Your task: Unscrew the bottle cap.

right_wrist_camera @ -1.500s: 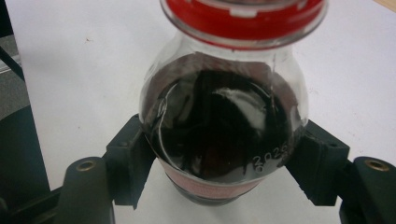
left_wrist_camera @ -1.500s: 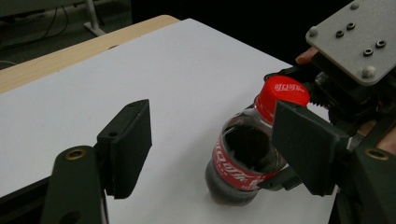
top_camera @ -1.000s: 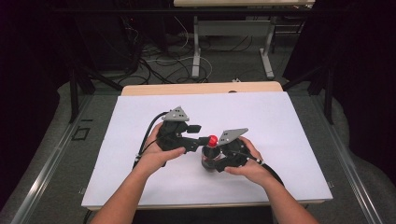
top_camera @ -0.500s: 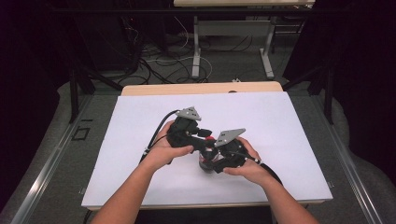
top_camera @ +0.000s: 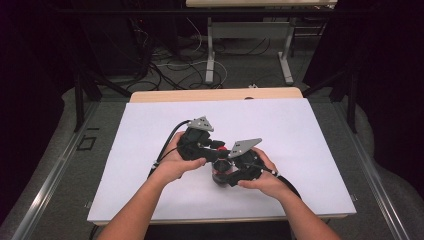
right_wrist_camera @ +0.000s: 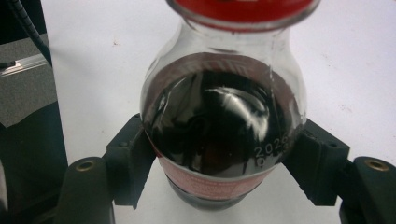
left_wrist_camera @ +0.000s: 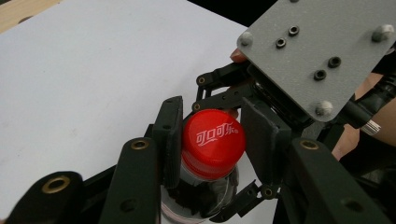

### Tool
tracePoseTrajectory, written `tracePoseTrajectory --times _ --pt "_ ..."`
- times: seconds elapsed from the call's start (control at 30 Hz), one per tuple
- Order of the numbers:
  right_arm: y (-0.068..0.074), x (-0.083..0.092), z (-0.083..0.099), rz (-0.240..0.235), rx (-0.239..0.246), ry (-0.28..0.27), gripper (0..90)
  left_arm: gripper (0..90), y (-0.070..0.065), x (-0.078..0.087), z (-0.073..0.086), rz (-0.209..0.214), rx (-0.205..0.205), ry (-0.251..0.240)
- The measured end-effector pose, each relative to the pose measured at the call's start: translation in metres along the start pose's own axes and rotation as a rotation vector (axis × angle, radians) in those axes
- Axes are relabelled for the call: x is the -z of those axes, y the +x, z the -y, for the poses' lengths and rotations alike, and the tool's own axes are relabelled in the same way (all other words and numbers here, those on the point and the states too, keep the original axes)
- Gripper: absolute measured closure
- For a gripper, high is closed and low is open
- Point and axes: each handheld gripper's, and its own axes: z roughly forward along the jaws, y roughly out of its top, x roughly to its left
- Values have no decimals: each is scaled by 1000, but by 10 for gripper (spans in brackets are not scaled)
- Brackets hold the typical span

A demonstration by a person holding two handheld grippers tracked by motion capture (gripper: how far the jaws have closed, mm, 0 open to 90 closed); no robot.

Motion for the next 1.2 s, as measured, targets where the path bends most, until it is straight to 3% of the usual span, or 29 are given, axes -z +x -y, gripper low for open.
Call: tracePoseTrajectory --times 0.2,0.23,0.3,0.43,0.6,0.67,0.7,0.73,0.8,0.87,0.93,0.97,1.03,1.1,1.13,1.2 --pt "0 3 0 19 -16 -24 302 610 1 4 0 -32 62 -22" --pt "0 3 0 30 -28 -36 303 610 1 4 0 -56 91 -40" --pt "-1 3 0 45 -31 -39 304 611 1 4 0 -64 99 -42" --pt "-1 5 -1 83 -68 -48 307 611 -2 3 -1 -131 172 -65" --pt "-1 3 0 129 -82 -61 313 612 -5 0 -3 -185 204 -75" --pt "1 3 0 151 -99 -66 315 613 -8 -2 -4 -237 239 -81" --pt "1 3 0 151 -99 -66 315 613 -8 -2 -4 -237 239 -81" --pt "2 2 -1 178 -100 -56 316 613 -10 -3 -4 -262 254 -69" --pt "2 1 0 190 -105 -59 316 613 -10 -4 -5 -275 262 -60" --pt "1 0 0 180 -112 -69 315 611 -10 -5 -6 -266 271 -67" --pt "-1 1 1 164 -113 -73 314 607 -8 -5 -7 -250 242 -63" --pt "-1 3 1 153 -115 -58 314 604 -6 -4 -7 -214 240 -63" --pt "-2 3 1 140 -109 -78 313 553 -1 -2 -7 -169 206 -75" --pt "-2 5 1 111 -110 -91 313 514 1 0 -7 -150 189 -87" --pt "-3 6 0 87 -109 -98 313 494 4 3 -7 -94 170 -112" --pt "-3 8 0 61 -104 -107 313 489 7 6 -6 -52 138 -113"
